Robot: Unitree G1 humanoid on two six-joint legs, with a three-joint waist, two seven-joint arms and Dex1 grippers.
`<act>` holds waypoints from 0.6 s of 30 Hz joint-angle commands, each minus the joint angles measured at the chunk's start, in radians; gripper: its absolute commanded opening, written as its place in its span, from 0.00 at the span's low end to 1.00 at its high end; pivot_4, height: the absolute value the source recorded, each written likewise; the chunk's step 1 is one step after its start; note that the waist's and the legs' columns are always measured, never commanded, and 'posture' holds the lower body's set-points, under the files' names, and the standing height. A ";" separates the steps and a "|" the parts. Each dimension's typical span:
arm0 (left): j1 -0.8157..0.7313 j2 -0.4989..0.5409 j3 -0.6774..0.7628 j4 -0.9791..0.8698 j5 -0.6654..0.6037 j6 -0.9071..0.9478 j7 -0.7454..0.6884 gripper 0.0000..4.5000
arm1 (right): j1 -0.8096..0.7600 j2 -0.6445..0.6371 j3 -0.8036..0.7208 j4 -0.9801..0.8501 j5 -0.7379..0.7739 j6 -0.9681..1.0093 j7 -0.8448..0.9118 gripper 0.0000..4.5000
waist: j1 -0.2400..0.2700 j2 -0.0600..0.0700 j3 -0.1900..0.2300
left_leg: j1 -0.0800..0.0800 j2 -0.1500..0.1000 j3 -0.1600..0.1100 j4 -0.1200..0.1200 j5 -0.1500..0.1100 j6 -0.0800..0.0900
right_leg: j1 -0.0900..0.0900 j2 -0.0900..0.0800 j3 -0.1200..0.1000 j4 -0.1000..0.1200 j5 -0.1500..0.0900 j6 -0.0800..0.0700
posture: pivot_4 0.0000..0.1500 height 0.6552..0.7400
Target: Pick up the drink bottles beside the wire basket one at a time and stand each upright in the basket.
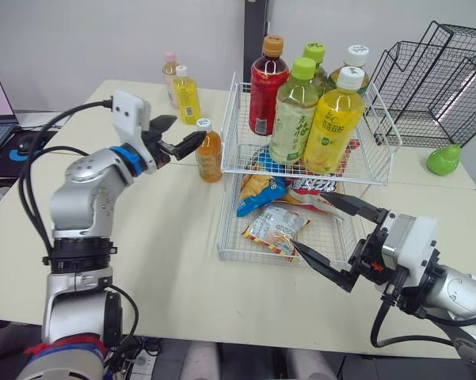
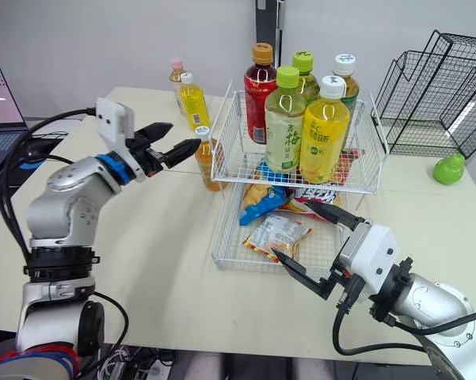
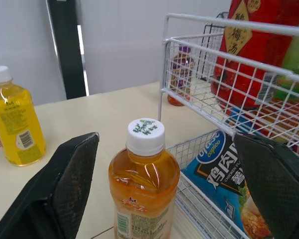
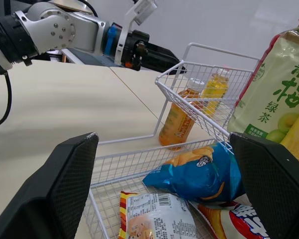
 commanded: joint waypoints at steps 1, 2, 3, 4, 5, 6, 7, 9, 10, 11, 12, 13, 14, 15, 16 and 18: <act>-0.058 -0.040 -0.013 0.040 0.055 -0.054 0.096 0.99 | -0.026 0.005 -0.002 -0.044 0.000 0.015 -0.019 1.00 | 0.000 0.000 0.000 | 0.000 0.000 0.000 0.000 0.000 0.000 | 0.000 0.000 0.000 0.000 0.000 0.000 | 1.00 0.77; -0.073 -0.053 -0.013 0.066 0.065 -0.066 0.117 0.99 | -0.032 0.005 -0.002 -0.046 0.000 0.022 -0.022 1.00 | 0.000 0.000 0.000 | 0.000 0.000 0.000 0.000 0.000 0.000 | 0.000 0.000 0.000 0.000 0.000 0.000 | 1.00 0.77; -0.087 -0.068 -0.014 0.090 0.072 -0.078 0.133 0.99 | -0.037 0.005 -0.002 -0.047 -0.003 0.027 -0.024 1.00 | 0.000 0.000 0.000 | 0.000 0.000 0.000 0.000 0.000 0.000 | 0.000 0.000 0.000 0.000 0.000 0.000 | 1.00 0.77; -0.100 -0.081 -0.017 0.111 0.077 -0.084 0.147 0.99 | -0.041 0.004 -0.002 -0.049 -0.005 0.030 -0.026 1.00 | 0.000 0.000 0.000 | 0.000 0.000 0.000 -0.001 0.000 0.000 | -0.001 0.000 0.000 0.000 0.000 0.000 | 1.00 0.77; -0.113 -0.093 -0.023 0.132 0.082 -0.094 0.151 0.99 | -0.044 0.004 -0.002 -0.051 -0.006 0.034 -0.029 1.00 | 0.000 0.000 0.000 | 0.000 0.000 0.000 -0.001 0.000 0.000 | -0.001 0.000 0.000 0.000 0.000 0.000 | 1.00 0.77; -0.124 -0.100 -0.029 0.150 0.086 -0.103 0.148 0.99 | -0.049 0.005 -0.001 -0.052 -0.007 0.038 -0.032 1.00 | 0.000 0.000 0.000 | 0.000 0.000 0.000 -0.001 0.000 0.000 | -0.001 0.000 0.000 0.000 0.000 0.000 | 1.00 0.77; -0.138 -0.109 -0.032 0.173 0.091 -0.111 0.153 0.99 | -0.052 0.005 0.000 -0.053 -0.008 0.041 -0.034 1.00 | -0.001 0.000 0.000 | 0.000 0.000 0.000 -0.001 0.000 0.000 | -0.001 0.000 0.000 0.000 0.000 0.000 | 1.00 0.77; -0.170 -0.127 -0.034 0.222 0.096 -0.125 0.156 0.99 | -0.055 0.006 0.002 -0.054 -0.011 0.045 -0.035 1.00 | -0.001 0.000 0.000 | 0.000 0.000 0.000 -0.001 0.000 0.000 | -0.001 0.000 0.000 0.000 0.000 0.000 | 1.00 0.77; -0.187 -0.133 -0.035 0.250 0.102 -0.135 0.159 0.99 | -0.057 0.007 0.003 -0.055 -0.013 0.048 -0.036 1.00 | 0.000 0.000 0.000 | 0.000 0.000 0.000 -0.001 0.000 0.000 | -0.001 0.000 0.000 0.000 0.000 0.000 | 1.00 0.77; -0.206 -0.140 -0.031 0.279 0.102 -0.140 0.164 0.99 | -0.059 0.009 0.005 -0.057 -0.014 0.051 -0.037 1.00 | -0.001 0.000 0.000 | 0.000 0.000 0.000 -0.001 0.000 0.000 | -0.001 0.000 0.000 0.000 0.000 0.000 | 1.00 0.77; -0.223 -0.145 -0.030 0.307 0.107 -0.151 0.170 0.99 | -0.060 0.010 0.005 -0.058 -0.015 0.053 -0.037 1.00 | -0.001 0.000 0.000 | 0.000 0.000 0.000 -0.001 0.000 0.000 | -0.001 0.000 0.000 0.000 0.000 0.001 | 1.00 0.77; -0.238 -0.149 -0.029 0.334 0.112 -0.162 0.174 0.99 | -0.061 0.010 0.006 -0.059 -0.016 0.055 -0.038 1.00 | -0.001 0.000 0.000 | 0.000 0.000 0.000 -0.001 0.000 0.000 | -0.001 0.000 0.000 0.000 -0.001 0.001 | 1.00 0.77; -0.250 -0.153 -0.030 0.355 0.116 -0.173 0.175 0.99 | -0.061 0.012 0.007 -0.060 -0.017 0.057 -0.038 1.00 | -0.001 0.000 0.000 | 0.000 0.000 0.000 -0.001 0.000 0.000 | -0.001 0.000 0.000 0.000 -0.001 0.002 | 1.00 0.77; -0.259 -0.155 -0.031 0.371 0.120 -0.186 0.174 0.99 | -0.061 0.013 0.007 -0.061 -0.020 0.058 -0.038 1.00 | -0.001 0.000 0.000 | 0.000 0.000 0.001 -0.001 0.000 0.000 | -0.001 0.000 0.000 0.000 -0.001 0.002 | 1.00 0.77; -0.266 -0.159 -0.034 0.386 0.122 -0.197 0.170 0.96 | -0.061 0.015 0.007 -0.061 -0.023 0.058 -0.039 1.00 | -0.001 0.000 0.000 | 0.000 0.000 0.001 -0.001 0.000 0.000 | -0.001 0.000 0.000 0.000 -0.001 0.002 | 1.00 0.77; -0.273 -0.163 -0.039 0.406 0.126 -0.206 0.158 0.87 | -0.062 0.017 0.005 -0.060 -0.030 0.058 -0.040 1.00 | -0.001 0.000 0.000 | 0.000 0.000 0.001 -0.001 0.000 0.000 | -0.001 0.000 0.000 0.000 -0.001 0.002 | 1.00 0.77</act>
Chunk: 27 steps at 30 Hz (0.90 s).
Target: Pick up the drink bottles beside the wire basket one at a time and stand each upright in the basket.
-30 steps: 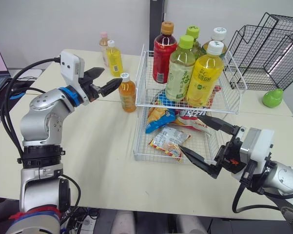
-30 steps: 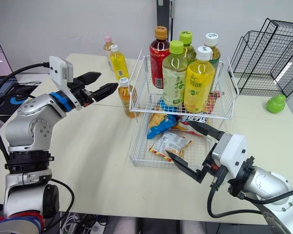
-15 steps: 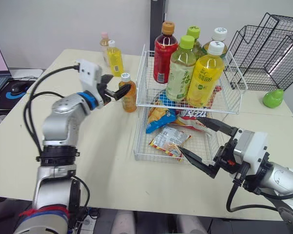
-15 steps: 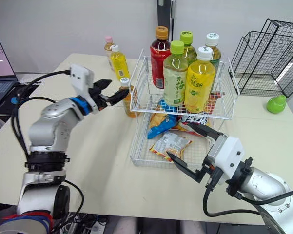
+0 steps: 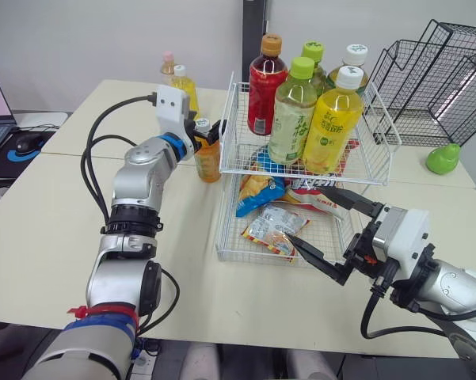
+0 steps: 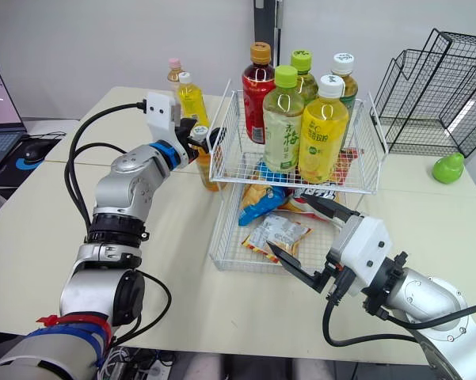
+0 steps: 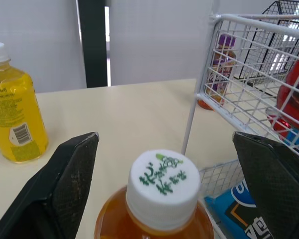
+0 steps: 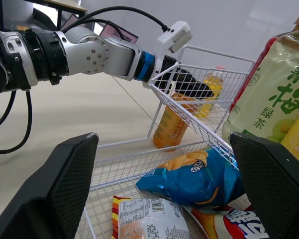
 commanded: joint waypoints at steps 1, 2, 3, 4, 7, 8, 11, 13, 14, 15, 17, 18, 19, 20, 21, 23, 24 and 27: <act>-0.032 -0.004 -0.007 0.018 0.013 -0.039 -0.015 0.80 | -0.012 0.006 -0.014 -0.040 -0.011 -0.005 -0.012 1.00 | 0.000 0.000 0.000 | 0.000 0.000 0.000 0.000 0.000 0.000 | 0.000 0.000 0.000 0.000 0.000 0.000 | 1.00 0.77; -0.029 -0.004 -0.007 0.019 0.014 -0.040 -0.018 0.74 | -0.015 0.007 -0.018 -0.037 -0.014 -0.007 -0.016 1.00 | 0.000 0.000 0.000 | 0.000 0.000 0.000 0.000 0.000 0.000 | 0.000 0.000 0.000 0.000 0.000 0.000 | 1.00 0.77; -0.027 -0.004 -0.007 0.020 0.014 -0.041 -0.020 0.68 | -0.018 0.009 -0.020 -0.036 -0.016 -0.007 -0.018 1.00 | 0.000 0.000 0.000 | 0.000 0.000 0.000 0.000 0.000 0.000 | 0.000 0.000 0.000 0.000 0.000 0.000 | 1.00 0.77; -0.025 -0.004 -0.007 0.019 0.014 -0.042 -0.021 0.60 | -0.020 0.010 -0.023 -0.033 -0.019 -0.008 -0.019 1.00 | 0.000 0.000 0.000 | 0.000 0.000 0.000 0.000 0.000 0.000 | 0.000 0.000 0.000 0.000 0.000 0.000 | 1.00 0.77; -0.016 -0.002 -0.006 0.007 0.013 -0.040 -0.030 0.40 | -0.027 0.011 -0.027 -0.030 -0.019 -0.008 -0.018 1.00 | 0.000 0.000 0.000 | 0.000 0.000 0.000 0.000 0.000 0.000 | 0.000 0.000 0.000 0.000 0.000 0.000 | 1.00 0.77; -0.013 -0.001 -0.005 0.001 0.012 -0.039 -0.033 0.34 | -0.030 0.012 -0.030 -0.030 -0.016 -0.006 -0.018 1.00 | 0.000 0.000 0.000 | 0.000 0.000 0.000 0.000 0.000 0.000 | 0.000 0.000 0.000 0.000 0.000 0.000 | 1.00 0.77; -0.003 0.005 0.000 -0.014 0.011 -0.034 -0.042 0.31 | -0.040 0.013 -0.046 -0.032 0.004 0.001 -0.018 1.00 | 0.000 0.000 0.000 | 0.000 0.000 0.000 0.000 0.000 0.000 | 0.000 0.000 0.000 0.000 0.000 0.000 | 1.00 0.77; 0.004 0.008 0.001 -0.023 0.010 -0.032 -0.046 0.31 | -0.044 0.011 -0.062 -0.036 0.023 0.007 -0.017 1.00 | 0.000 0.000 0.000 | 0.000 0.000 0.000 0.000 0.000 0.000 | 0.000 0.000 0.000 0.000 0.000 0.000 | 1.00 0.77; 0.007 0.008 0.001 -0.027 0.010 -0.032 -0.046 0.31 | -0.042 0.010 -0.068 -0.037 0.029 0.008 -0.016 1.00 | 0.000 0.000 0.000 | 0.000 0.000 0.000 0.000 0.000 0.000 | 0.000 0.000 0.000 0.000 0.000 0.000 | 1.00 0.77; 0.010 0.008 0.001 -0.031 0.010 -0.031 -0.047 0.31 | -0.040 0.008 -0.074 -0.038 0.035 0.010 -0.014 1.00 | 0.000 0.000 0.000 | 0.000 0.000 0.000 0.000 0.000 0.000 | 0.000 0.000 0.000 0.000 0.000 0.000 | 1.00 0.77; 0.018 0.009 0.001 -0.042 0.009 -0.028 -0.049 0.31 | -0.036 0.005 -0.082 -0.039 0.040 0.012 -0.010 1.00 | 0.000 0.000 0.000 | 0.000 0.000 0.000 0.000 0.000 0.000 | 0.000 0.000 0.000 0.000 0.000 -0.001 | 1.00 0.77; 0.024 0.016 -0.002 -0.056 0.009 -0.027 -0.058 0.31 | -0.036 0.003 -0.085 -0.039 0.042 0.013 -0.009 1.00 | 0.000 0.000 0.000 | 0.000 0.000 0.000 0.000 0.000 0.000 | 0.000 0.000 0.000 0.000 0.000 -0.001 | 1.00 0.77; 0.030 0.023 -0.003 -0.071 0.010 -0.026 -0.066 0.31 | -0.036 0.001 -0.087 -0.039 0.044 0.014 -0.009 1.00 | 0.000 0.000 0.000 | 0.000 0.000 0.000 0.000 0.000 0.000 | 0.000 0.000 0.000 0.000 0.000 -0.001 | 1.00 0.77; 0.037 0.036 -0.003 -0.093 0.007 -0.021 -0.080 0.31 | -0.037 -0.001 -0.090 -0.040 0.049 0.017 -0.009 1.00 | 0.000 0.000 0.000 | 0.000 0.000 0.000 0.000 0.000 0.000 | 0.000 0.000 0.000 0.000 0.001 -0.001 | 1.00 0.77; 0.045 0.057 -0.005 -0.120 0.003 -0.017 -0.109 0.31 | -0.039 -0.004 -0.095 -0.043 0.061 0.025 -0.010 1.00 | -0.001 0.000 0.000 | 0.000 0.000 0.000 0.000 0.000 0.000 | 0.000 0.000 0.000 0.000 0.001 -0.002 | 1.00 0.77; 0.059 0.099 -0.011 -0.171 -0.008 -0.007 -0.174 0.31 | -0.041 -0.010 -0.106 -0.053 0.100 0.046 -0.014 1.00 | -0.005 0.000 0.000 | 0.000 0.000 0.000 -0.001 0.000 0.000 | 0.000 0.000 0.000 0.000 0.001 -0.002 | 1.00 0.77; 0.056 0.135 -0.011 -0.186 -0.015 0.007 -0.216 0.31 | -0.046 -0.017 -0.117 -0.057 0.139 0.058 -0.013 1.00 | -0.006 0.000 0.000 | 0.000 0.000 0.000 -0.001 0.000 0.000 | -0.001 0.000 0.000 0.000 0.001 -0.002 | 1.00 0.77; 0.024 0.226 0.001 -0.204 -0.046 0.066 -0.310 0.31 | -0.061 -0.044 -0.154 -0.061 0.208 0.076 -0.021 1.00 | -0.007 0.000 0.001 | 0.000 0.001 0.000 -0.002 0.000 0.000 | -0.002 0.001 0.000 0.000 0.001 -0.002 | 1.00 0.77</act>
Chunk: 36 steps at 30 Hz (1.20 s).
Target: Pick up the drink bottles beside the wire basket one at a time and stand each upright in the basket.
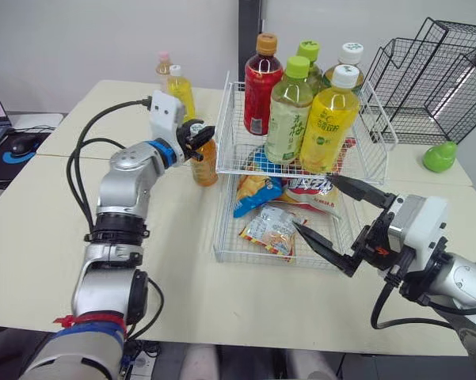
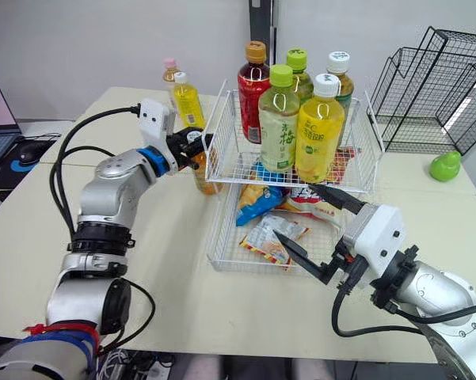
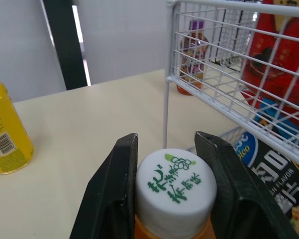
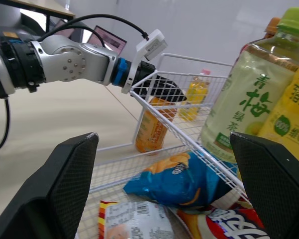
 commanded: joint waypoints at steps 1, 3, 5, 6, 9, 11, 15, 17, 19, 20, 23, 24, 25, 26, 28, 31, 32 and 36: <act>-0.084 0.133 0.039 -0.085 -0.056 0.058 -0.133 0.31 | -0.032 -0.039 -0.080 -0.044 0.093 0.018 -0.014 1.00 | 0.000 0.000 0.000 | 0.000 0.000 0.000 0.000 0.000 0.000 | 0.000 0.000 0.000 0.000 0.000 0.000 | 1.00 0.77; -0.136 0.204 0.043 -0.089 -0.091 0.123 -0.218 0.31 | -0.048 -0.064 -0.111 -0.044 0.129 0.028 -0.019 1.00 | 0.001 0.000 0.001 | -0.001 0.000 0.000 0.000 0.000 0.000 | -0.001 0.000 0.000 0.000 0.000 0.000 | 1.00 0.77; -0.202 0.260 0.043 -0.093 -0.130 0.210 -0.286 0.31 | -0.059 -0.091 -0.135 -0.044 0.161 0.031 -0.018 1.00 | 0.003 0.000 0.001 | -0.001 0.000 0.000 0.000 0.000 0.000 | -0.001 0.000 -0.001 0.000 0.000 0.000 | 1.00 0.77; -0.237 0.284 0.041 -0.086 -0.143 0.238 -0.317 0.31 | -0.063 -0.103 -0.146 -0.044 0.179 0.029 -0.020 1.00 | 0.007 0.000 0.001 | -0.002 0.000 -0.001 0.000 0.000 0.000 | -0.001 0.000 -0.001 -0.001 0.000 0.000 | 1.00 0.77; -0.344 0.341 0.032 -0.042 -0.155 0.297 -0.380 0.31 | -0.059 -0.137 -0.173 -0.044 0.212 0.010 -0.030 1.00 | 0.013 0.000 0.001 | -0.003 -0.001 -0.001 0.000 0.000 0.000 | 0.000 -0.001 -0.002 -0.003 -0.001 0.001 | 1.00 0.77; -0.453 0.368 0.029 0.006 -0.163 0.350 -0.411 0.31 | -0.043 -0.171 -0.193 -0.044 0.207 -0.008 -0.054 1.00 | 0.014 -0.001 0.001 | -0.003 -0.002 -0.002 0.000 0.000 0.000 | 0.001 -0.002 -0.003 -0.003 -0.001 0.002 | 1.00 0.77; -0.623 0.370 0.014 0.082 -0.178 0.421 -0.471 0.31 | -0.008 -0.221 -0.214 -0.044 0.278 -0.028 -0.070 1.00 | 0.009 0.000 0.001 | -0.003 -0.001 -0.002 0.000 0.000 0.000 | 0.000 -0.001 -0.003 -0.004 -0.002 0.003 | 1.00 0.77; -0.702 0.357 0.013 0.131 -0.184 0.447 -0.493 0.31 | 0.013 -0.238 -0.214 -0.044 0.281 -0.041 -0.074 1.00 | 0.008 -0.001 0.001 | -0.003 -0.001 -0.002 0.000 0.000 0.000 | 0.001 -0.001 -0.003 -0.005 -0.002 0.003 | 1.00 0.77; -0.781 0.340 0.010 0.189 -0.184 0.456 -0.516 0.31 | 0.032 -0.251 -0.205 -0.044 0.277 -0.056 -0.077 1.00 | 0.005 0.000 0.001 | -0.003 -0.001 -0.001 0.000 0.000 0.000 | 0.000 -0.001 -0.002 -0.005 -0.003 0.004 | 1.00 0.77; -0.819 0.329 0.011 0.218 -0.186 0.463 -0.528 0.31 | 0.036 -0.255 -0.200 -0.044 0.280 -0.062 -0.082 1.00 | 0.005 0.000 0.001 | -0.003 -0.001 -0.001 0.000 0.000 0.000 | 0.000 -0.001 -0.002 -0.004 -0.003 0.004 | 1.00 0.77; -0.890 0.299 0.010 0.275 -0.190 0.489 -0.561 0.31 | 0.044 -0.264 -0.191 -0.044 0.283 -0.075 -0.095 1.00 | 0.003 0.000 0.001 | -0.003 -0.001 -0.001 0.000 0.000 0.000 | 0.000 -0.001 -0.002 -0.004 -0.003 0.004 | 1.00 0.77; -0.906 0.282 0.010 0.288 -0.195 0.499 -0.574 0.31 | 0.046 -0.265 -0.189 -0.044 0.282 -0.076 -0.098 1.00 | 0.003 0.000 0.001 | -0.003 -0.001 -0.001 0.000 0.000 0.000 | 0.000 -0.001 -0.002 -0.004 -0.003 0.004 | 1.00 0.77; -0.917 0.263 0.008 0.297 -0.198 0.508 -0.584 0.31 | 0.048 -0.266 -0.186 -0.044 0.280 -0.078 -0.100 1.00 | 0.003 0.000 0.001 | -0.003 -0.001 -0.001 0.000 0.000 0.000 | 0.000 -0.001 -0.002 -0.004 -0.003 0.004 | 1.00 0.77; -0.920 0.243 0.004 0.300 -0.201 0.514 -0.595 0.31 | 0.049 -0.266 -0.185 -0.044 0.279 -0.079 -0.103 1.00 | 0.003 0.000 0.001 | -0.003 -0.001 -0.001 0.000 0.000 0.000 | 0.000 -0.001 -0.002 -0.004 -0.003 0.004 | 1.00 0.77; -0.917 0.206 -0.008 0.308 -0.192 0.496 -0.603 0.31 | 0.041 -0.265 -0.181 -0.044 0.279 -0.077 -0.113 1.00 | 0.003 0.000 0.001 | -0.003 -0.001 -0.001 0.000 0.000 0.000 | 0.000 -0.001 -0.002 -0.004 -0.003 0.004 | 1.00 0.77; -0.896 0.156 -0.029 0.315 -0.173 0.460 -0.618 0.31 | 0.029 -0.264 -0.179 -0.044 0.281 -0.071 -0.126 1.00 | 0.003 0.000 0.001 | -0.003 -0.001 -0.001 0.000 0.000 0.000 | 0.000 -0.001 -0.001 -0.004 -0.003 0.004 | 1.00 0.77; -0.889 0.142 -0.035 0.317 -0.170 0.448 -0.622 0.31 | 0.025 -0.264 -0.178 -0.044 0.282 -0.069 -0.129 1.00 | 0.003 0.000 0.001 | -0.003 -0.001 -0.001 0.000 0.000 0.000 | 0.000 -0.001 -0.001 -0.004 -0.003 0.004 | 1.00 0.77; -0.836 0.097 -0.080 0.297 -0.131 0.375 -0.638 0.31 | 0.012 -0.260 -0.178 -0.044 0.290 -0.065 -0.155 1.00 | 0.001 0.000 0.001 | -0.003 -0.001 0.000 -0.001 0.000 0.000 | -0.001 -0.001 0.000 -0.004 -0.003 0.004 | 1.00 0.77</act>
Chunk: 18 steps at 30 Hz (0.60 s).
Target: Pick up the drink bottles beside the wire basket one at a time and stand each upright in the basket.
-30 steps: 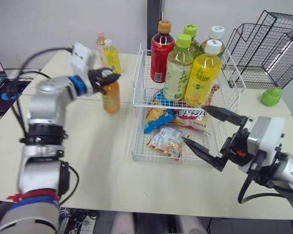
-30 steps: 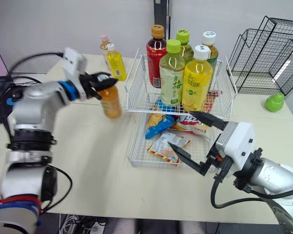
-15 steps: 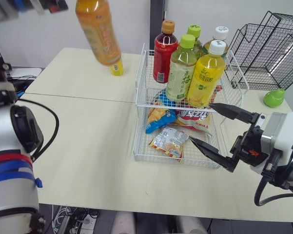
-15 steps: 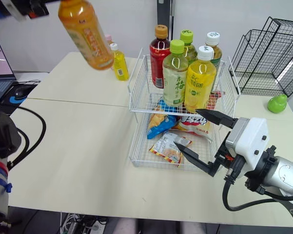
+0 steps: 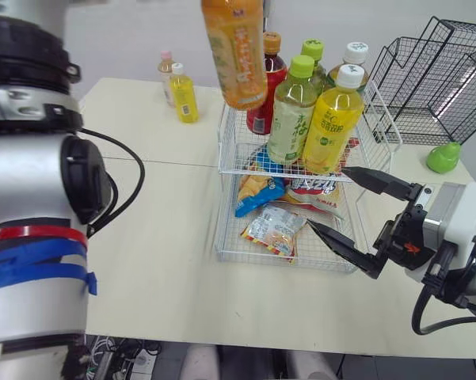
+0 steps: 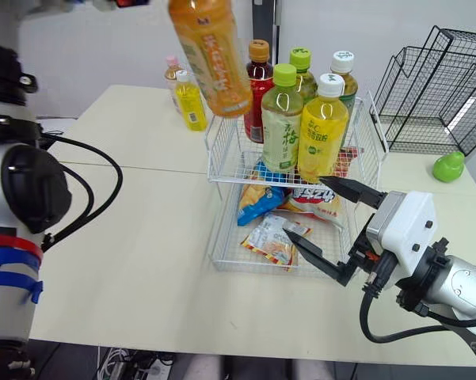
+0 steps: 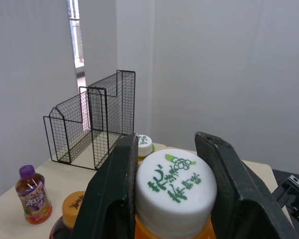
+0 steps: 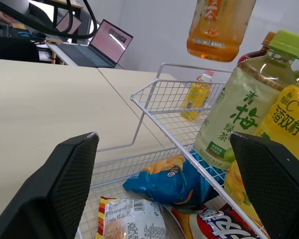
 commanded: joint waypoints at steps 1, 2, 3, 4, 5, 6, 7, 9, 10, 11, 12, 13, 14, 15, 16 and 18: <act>0.019 -0.015 -0.015 -0.042 0.022 -0.071 -0.012 0.31 | -0.023 -0.002 -0.012 -0.028 0.020 -0.012 -0.030 1.00 | -0.002 0.000 0.000 | 0.000 0.000 0.000 0.000 0.000 0.000 | 0.000 0.000 0.001 0.001 0.000 0.000 | 1.00 0.77; 0.035 -0.024 -0.021 -0.050 0.029 -0.088 -0.009 0.31 | -0.025 -0.001 -0.013 -0.028 0.019 -0.012 -0.037 1.00 | -0.002 0.000 0.000 | 0.000 0.000 0.001 0.000 0.000 0.000 | -0.001 0.000 0.001 0.001 0.000 0.000 | 1.00 0.77; 0.056 -0.038 -0.023 -0.059 0.029 -0.092 -0.001 0.31 | -0.029 0.000 -0.012 -0.028 0.017 -0.011 -0.043 1.00 | -0.003 0.000 0.000 | 0.000 0.000 0.001 0.000 0.000 0.000 | -0.002 0.000 0.001 0.002 0.001 -0.001 | 1.00 0.77; 0.070 -0.048 -0.023 -0.066 0.031 -0.095 0.003 0.31 | -0.032 0.001 -0.011 -0.028 0.016 -0.011 -0.048 1.00 | -0.003 0.000 0.000 | 0.000 0.000 0.001 0.000 0.000 0.000 | -0.002 0.000 0.002 0.003 0.001 -0.001 | 1.00 0.77; 0.091 -0.057 -0.028 -0.077 0.036 -0.115 0.007 0.31 | -0.035 0.003 -0.009 -0.028 0.013 -0.009 -0.053 1.00 | -0.002 0.000 0.000 | 0.000 0.000 0.001 0.000 0.000 0.000 | -0.002 0.000 0.002 0.003 0.001 -0.001 | 1.00 0.77; 0.105 -0.071 -0.024 -0.081 0.030 -0.107 0.018 0.31 | -0.040 0.006 -0.006 -0.028 0.011 -0.007 -0.058 1.00 | -0.002 0.000 0.000 | -0.001 0.000 0.001 0.000 0.000 0.000 | -0.003 0.000 0.002 0.003 0.001 -0.001 | 1.00 0.77; 0.121 -0.081 -0.028 -0.086 0.036 -0.125 0.024 0.31 | -0.046 0.007 -0.004 -0.028 0.010 -0.004 -0.061 1.00 | -0.001 0.000 0.000 | -0.001 0.000 0.001 0.000 0.000 0.000 | -0.003 0.000 0.002 0.003 0.001 -0.001 | 1.00 0.77; 0.140 -0.093 -0.030 -0.094 0.046 -0.149 0.033 0.31 | -0.054 0.008 0.000 -0.028 0.011 0.000 -0.066 1.00 | 0.000 0.000 0.000 | -0.003 0.000 0.001 0.000 0.000 0.000 | -0.004 0.000 0.002 0.003 0.001 -0.002 | 1.00 0.77; 0.149 -0.102 -0.032 -0.093 0.051 -0.158 0.041 0.31 | -0.057 0.010 0.002 -0.028 0.010 0.001 -0.067 1.00 | 0.000 0.000 0.000 | -0.003 0.000 0.001 0.001 0.000 0.000 | -0.004 0.000 0.002 0.003 0.001 -0.002 | 1.00 0.77; 0.154 -0.108 -0.031 -0.092 0.054 -0.161 0.047 0.31 | -0.060 0.011 0.005 -0.028 0.010 0.002 -0.067 1.00 | 0.000 0.000 0.000 | -0.003 0.000 0.001 0.001 0.000 0.000 | -0.004 0.000 0.001 0.003 0.001 -0.002 | 1.00 0.77; 0.159 -0.114 -0.033 -0.091 0.057 -0.165 0.051 0.31 | -0.062 0.012 0.007 -0.028 0.009 0.003 -0.067 1.00 | 0.000 0.000 0.000 | -0.004 0.000 0.001 0.001 0.000 0.000 | -0.005 0.000 0.001 0.003 0.001 -0.002 | 1.00 0.77; 0.162 -0.117 -0.034 -0.091 0.060 -0.167 0.053 0.31 | -0.063 0.013 0.009 -0.028 0.009 0.004 -0.067 1.00 | 0.000 0.000 0.000 | -0.004 0.000 0.001 0.001 0.000 0.000 | -0.005 0.000 0.001 0.003 0.001 -0.002 | 1.00 0.77; 0.162 -0.120 -0.033 -0.090 0.062 -0.164 0.054 0.31 | -0.065 0.013 0.010 -0.028 0.009 0.004 -0.069 1.00 | 0.000 0.000 0.000 | -0.004 0.000 0.001 0.001 0.000 0.000 | -0.005 0.000 0.001 0.003 0.001 -0.002 | 1.00 0.77; 0.161 -0.126 -0.029 -0.082 0.062 -0.159 0.062 0.31 | -0.065 0.014 0.013 -0.028 0.007 0.005 -0.069 1.00 | 0.000 0.000 0.000 | -0.004 0.000 0.001 0.001 0.000 0.000 | -0.005 0.000 0.001 0.003 0.001 -0.002 | 1.00 0.77; 0.159 -0.130 -0.028 -0.071 0.062 -0.157 0.059 0.31 | -0.066 0.016 0.014 -0.028 0.005 0.006 -0.070 1.00 | 0.000 0.000 0.000 | -0.004 0.000 0.001 0.001 0.000 0.000 | -0.005 0.000 0.001 0.003 0.001 -0.002 | 1.00 0.77; 0.161 -0.129 -0.033 -0.058 0.063 -0.155 0.037 0.31 | -0.061 0.018 0.012 -0.028 -0.001 0.009 -0.068 1.00 | 0.000 0.000 0.000 | -0.004 0.000 0.001 0.001 0.000 0.000 | -0.005 0.000 0.001 0.003 0.001 -0.002 | 1.00 0.77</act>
